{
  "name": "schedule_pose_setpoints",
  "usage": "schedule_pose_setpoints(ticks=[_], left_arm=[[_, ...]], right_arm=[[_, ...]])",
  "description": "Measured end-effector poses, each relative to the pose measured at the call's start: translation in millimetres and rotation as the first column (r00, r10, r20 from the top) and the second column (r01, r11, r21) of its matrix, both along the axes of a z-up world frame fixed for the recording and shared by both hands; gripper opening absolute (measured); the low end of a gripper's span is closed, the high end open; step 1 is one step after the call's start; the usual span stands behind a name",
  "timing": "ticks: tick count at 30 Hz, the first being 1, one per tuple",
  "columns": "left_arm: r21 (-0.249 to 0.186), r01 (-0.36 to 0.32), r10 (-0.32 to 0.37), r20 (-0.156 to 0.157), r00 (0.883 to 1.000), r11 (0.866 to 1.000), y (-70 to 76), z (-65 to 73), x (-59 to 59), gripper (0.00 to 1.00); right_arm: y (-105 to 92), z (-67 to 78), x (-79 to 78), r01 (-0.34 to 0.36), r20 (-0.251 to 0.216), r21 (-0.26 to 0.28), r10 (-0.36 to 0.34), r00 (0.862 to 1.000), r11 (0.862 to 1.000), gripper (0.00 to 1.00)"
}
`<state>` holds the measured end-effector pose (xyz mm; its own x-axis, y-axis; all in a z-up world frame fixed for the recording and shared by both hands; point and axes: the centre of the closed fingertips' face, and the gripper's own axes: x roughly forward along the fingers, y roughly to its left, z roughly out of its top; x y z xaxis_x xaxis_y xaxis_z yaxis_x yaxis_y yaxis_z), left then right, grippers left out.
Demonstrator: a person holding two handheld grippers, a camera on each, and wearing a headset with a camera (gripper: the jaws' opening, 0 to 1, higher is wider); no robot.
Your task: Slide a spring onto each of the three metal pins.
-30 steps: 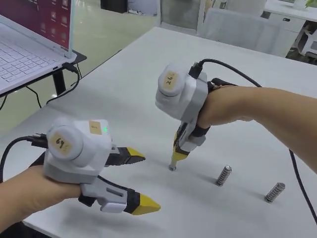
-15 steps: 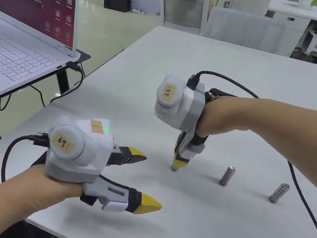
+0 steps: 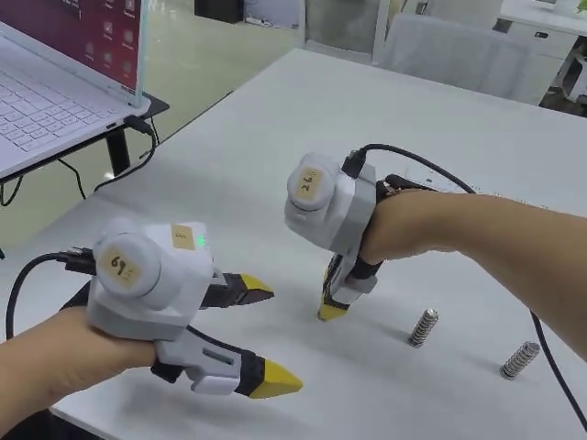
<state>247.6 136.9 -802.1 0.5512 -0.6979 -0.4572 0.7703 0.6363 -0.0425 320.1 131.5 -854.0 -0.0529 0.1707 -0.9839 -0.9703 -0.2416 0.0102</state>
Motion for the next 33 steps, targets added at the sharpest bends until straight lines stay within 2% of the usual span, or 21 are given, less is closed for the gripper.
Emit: schedule_pose_setpoints(ticks=[10, 16, 33], left_arm=[[-0.001, -0.001, 0.001, -0.001, 1.000, 1.000, -0.1, -0.2, 0.2, 0.59], [-0.001, 0.001, -0.001, -0.002, 1.000, 1.000, -1.2, -1.0, 0.1, 0.59], [0.004, 0.004, -0.004, -0.001, 1.000, 1.000, -1.9, -0.4, 1.4, 0.59]], right_arm=[[-0.1, -2.2, -1.1, 0.010, -0.004, -0.002, -0.010, 1.000, 1.000, 0.10], [-0.3, -1.8, -2.3, 0.020, -0.006, 0.008, -0.020, 1.000, 1.000, 0.14], [-6.3, 13.1, -1.8, 0.071, -0.016, 0.082, -0.070, 0.997, 0.994, 0.26]])
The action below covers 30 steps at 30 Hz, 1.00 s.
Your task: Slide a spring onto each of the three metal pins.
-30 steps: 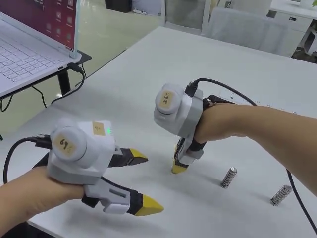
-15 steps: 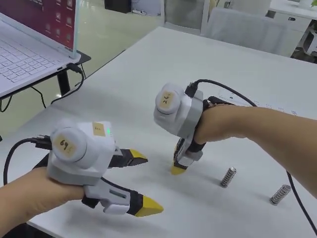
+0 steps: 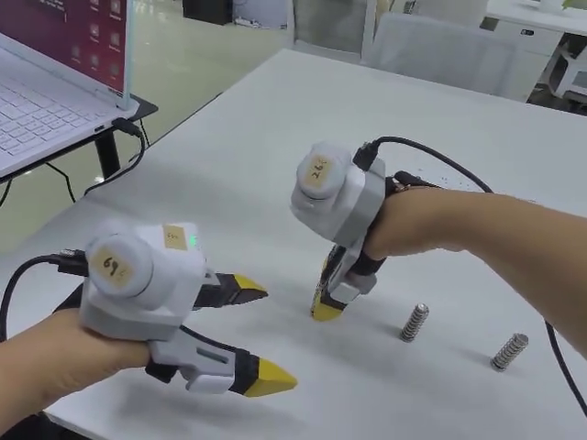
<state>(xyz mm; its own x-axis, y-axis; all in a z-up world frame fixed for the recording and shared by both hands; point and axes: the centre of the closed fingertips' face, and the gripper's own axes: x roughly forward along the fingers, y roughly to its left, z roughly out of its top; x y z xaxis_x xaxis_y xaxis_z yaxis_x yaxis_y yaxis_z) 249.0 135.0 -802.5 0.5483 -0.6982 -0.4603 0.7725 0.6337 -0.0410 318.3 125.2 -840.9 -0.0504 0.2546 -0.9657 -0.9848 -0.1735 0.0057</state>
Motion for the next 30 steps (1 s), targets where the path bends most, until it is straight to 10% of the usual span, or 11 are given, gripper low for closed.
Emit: schedule_pose_setpoints(ticks=[30], left_arm=[[0.011, 0.019, -0.019, 0.000, 1.000, 1.000, -7.8, 3.8, 7.2, 0.62]], right_arm=[[-50.2, 33.0, 8.7, 0.171, 0.009, 0.159, -0.175, 0.985, 0.972, 0.35]])
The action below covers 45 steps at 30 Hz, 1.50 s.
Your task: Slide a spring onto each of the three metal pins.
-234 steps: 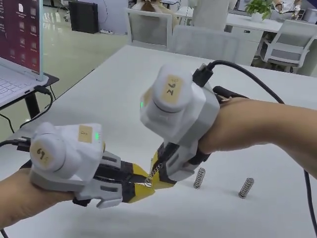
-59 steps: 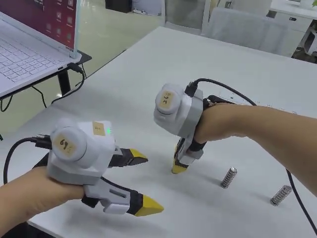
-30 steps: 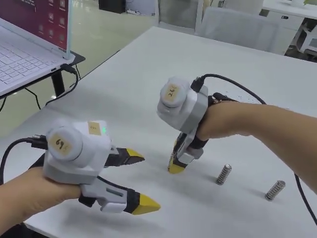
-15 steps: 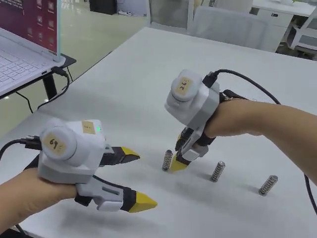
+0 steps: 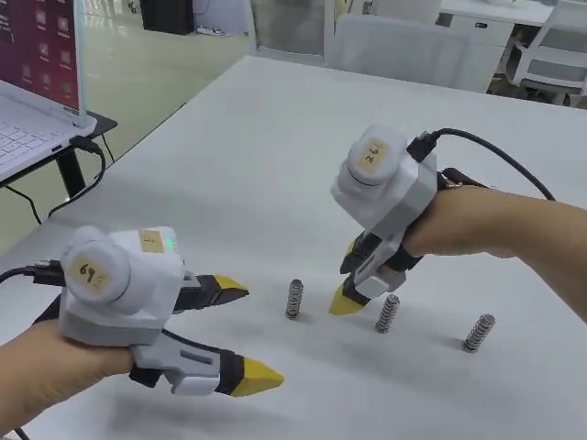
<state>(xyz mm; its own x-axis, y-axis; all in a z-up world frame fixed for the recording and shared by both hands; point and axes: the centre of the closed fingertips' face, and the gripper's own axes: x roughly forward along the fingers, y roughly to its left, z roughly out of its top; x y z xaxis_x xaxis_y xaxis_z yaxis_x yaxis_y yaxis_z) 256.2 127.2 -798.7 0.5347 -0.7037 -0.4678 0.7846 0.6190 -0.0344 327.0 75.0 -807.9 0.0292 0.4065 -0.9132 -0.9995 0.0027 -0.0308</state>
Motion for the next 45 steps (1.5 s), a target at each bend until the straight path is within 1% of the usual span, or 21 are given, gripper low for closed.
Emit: schedule_pose_setpoints(ticks=[6, 16, 21, 29, 34, 38, 41, 45], left_arm=[[0.009, 0.012, -0.012, -0.005, 1.000, 1.000, -4.4, -0.8, 1.9, 0.63], [0.008, 0.020, -0.020, -0.003, 1.000, 1.000, -10.4, 1.5, 6.6, 0.65], [0.005, 0.017, -0.017, -0.005, 1.000, 1.000, -10.9, 0.9, 8.3, 0.66], [0.002, 0.023, -0.023, -0.009, 1.000, 1.000, -14.7, 0.7, 7.6, 0.66], [-0.003, 0.023, -0.023, -0.006, 1.000, 1.000, -16.0, 2.0, 8.3, 0.67], [-0.006, 0.023, -0.023, -0.005, 1.000, 1.000, -16.5, 2.4, 8.6, 0.67], [-0.006, 0.024, -0.024, -0.006, 1.000, 1.000, -16.2, 2.0, 8.5, 0.67], [-0.011, 0.019, -0.019, -0.006, 1.000, 1.000, -15.6, 2.9, 8.5, 0.68]], right_arm=[[-12.2, 3.5, 7.1, 0.044, 0.006, 0.032, -0.045, 0.999, 0.999, 0.38], [-35.2, 6.8, 12.3, 0.108, 0.021, 0.074, -0.110, 0.994, 0.991, 0.44], [-44.2, 7.5, 10.2, 0.132, 0.029, 0.094, -0.135, 0.990, 0.987, 0.46], [-57.1, 9.9, 4.2, 0.164, 0.037, 0.128, -0.170, 0.985, 0.978, 0.48], [-63.4, 14.4, 0.8, 0.193, 0.039, 0.169, -0.202, 0.979, 0.966, 0.49], [-67.0, 16.1, -2.7, 0.209, 0.039, 0.191, -0.220, 0.975, 0.959, 0.50], [-68.4, 19.0, -7.3, 0.229, 0.033, 0.221, -0.242, 0.970, 0.948, 0.51], [-73.3, 18.4, -13.4, 0.251, 0.018, 0.244, -0.263, 0.965, 0.937, 0.51]])
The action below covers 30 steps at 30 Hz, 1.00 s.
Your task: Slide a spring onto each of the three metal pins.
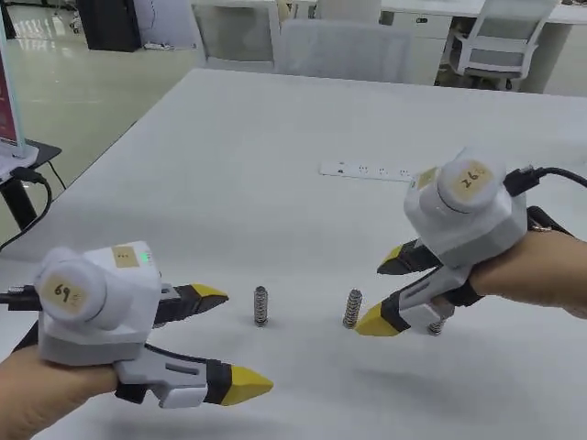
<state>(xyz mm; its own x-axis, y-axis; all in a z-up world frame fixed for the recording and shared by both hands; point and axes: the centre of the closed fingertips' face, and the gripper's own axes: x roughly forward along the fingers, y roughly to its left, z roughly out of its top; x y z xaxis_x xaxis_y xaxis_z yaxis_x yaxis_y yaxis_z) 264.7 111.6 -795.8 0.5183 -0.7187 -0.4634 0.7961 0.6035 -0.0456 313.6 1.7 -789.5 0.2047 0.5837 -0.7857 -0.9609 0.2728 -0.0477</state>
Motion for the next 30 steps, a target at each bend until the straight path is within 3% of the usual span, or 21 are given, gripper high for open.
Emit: schedule_pose_setpoints(ticks=[15, 30], left_arm=[[-0.010, -0.005, 0.005, 0.002, 1.000, 1.000, -0.7, 0.8, -2.4, 0.70], [-0.024, -0.019, 0.019, 0.004, 1.000, 1.000, 0.7, 1.3, -6.7, 0.72]], right_arm=[[-14.1, 9.7, -27.5, 0.055, 0.007, 0.105, -0.056, 0.998, 0.993, 0.52], [-45.1, 4.6, -43.8, 0.130, 0.010, 0.190, -0.134, 0.991, 0.973, 0.54]])
